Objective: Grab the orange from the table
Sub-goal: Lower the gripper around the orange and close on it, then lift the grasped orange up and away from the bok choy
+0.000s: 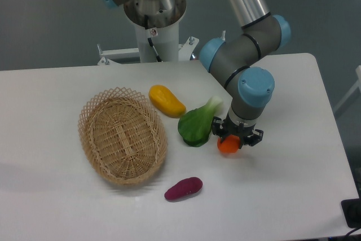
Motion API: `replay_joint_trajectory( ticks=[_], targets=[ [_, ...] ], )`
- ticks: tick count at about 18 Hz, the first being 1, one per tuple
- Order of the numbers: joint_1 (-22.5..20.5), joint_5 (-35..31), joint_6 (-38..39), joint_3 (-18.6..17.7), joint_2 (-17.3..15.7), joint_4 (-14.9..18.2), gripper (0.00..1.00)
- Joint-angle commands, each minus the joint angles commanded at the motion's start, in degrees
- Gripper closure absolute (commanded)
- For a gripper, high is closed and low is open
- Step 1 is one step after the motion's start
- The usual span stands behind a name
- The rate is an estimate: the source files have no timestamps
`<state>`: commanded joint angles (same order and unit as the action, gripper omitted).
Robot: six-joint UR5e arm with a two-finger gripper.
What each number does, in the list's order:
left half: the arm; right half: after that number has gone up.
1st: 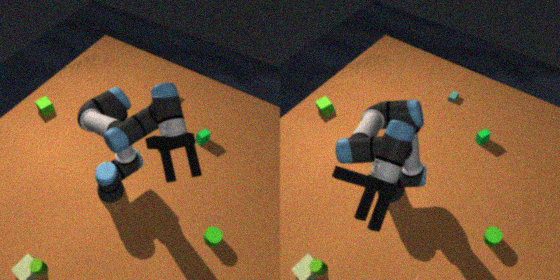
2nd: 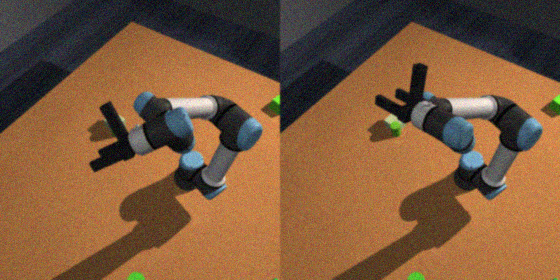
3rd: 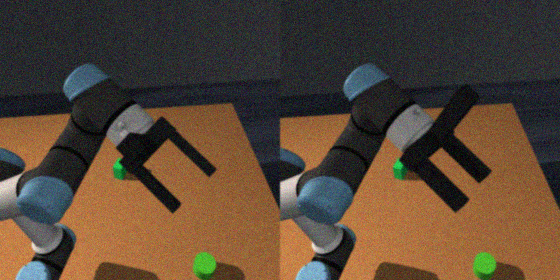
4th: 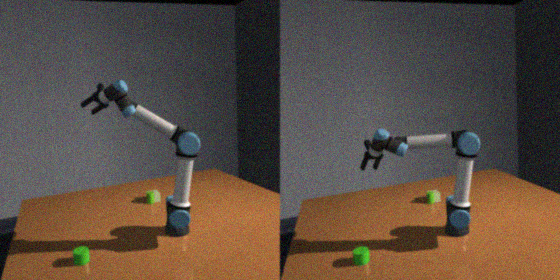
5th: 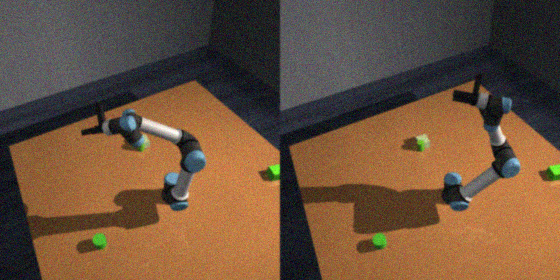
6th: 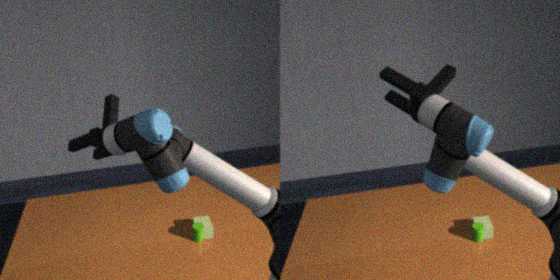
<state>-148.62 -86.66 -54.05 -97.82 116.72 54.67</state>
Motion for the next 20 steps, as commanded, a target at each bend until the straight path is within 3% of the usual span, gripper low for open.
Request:
replay_joint_trajectory(
  ticks=[7,20],
  targets=[
    [-0.7,0.0,-0.3,1.1,-2.5,0.1,0.51],
    [-5.4,-0.6,-7.3,8.0,-3.6,0.8,0.51]
  ],
)
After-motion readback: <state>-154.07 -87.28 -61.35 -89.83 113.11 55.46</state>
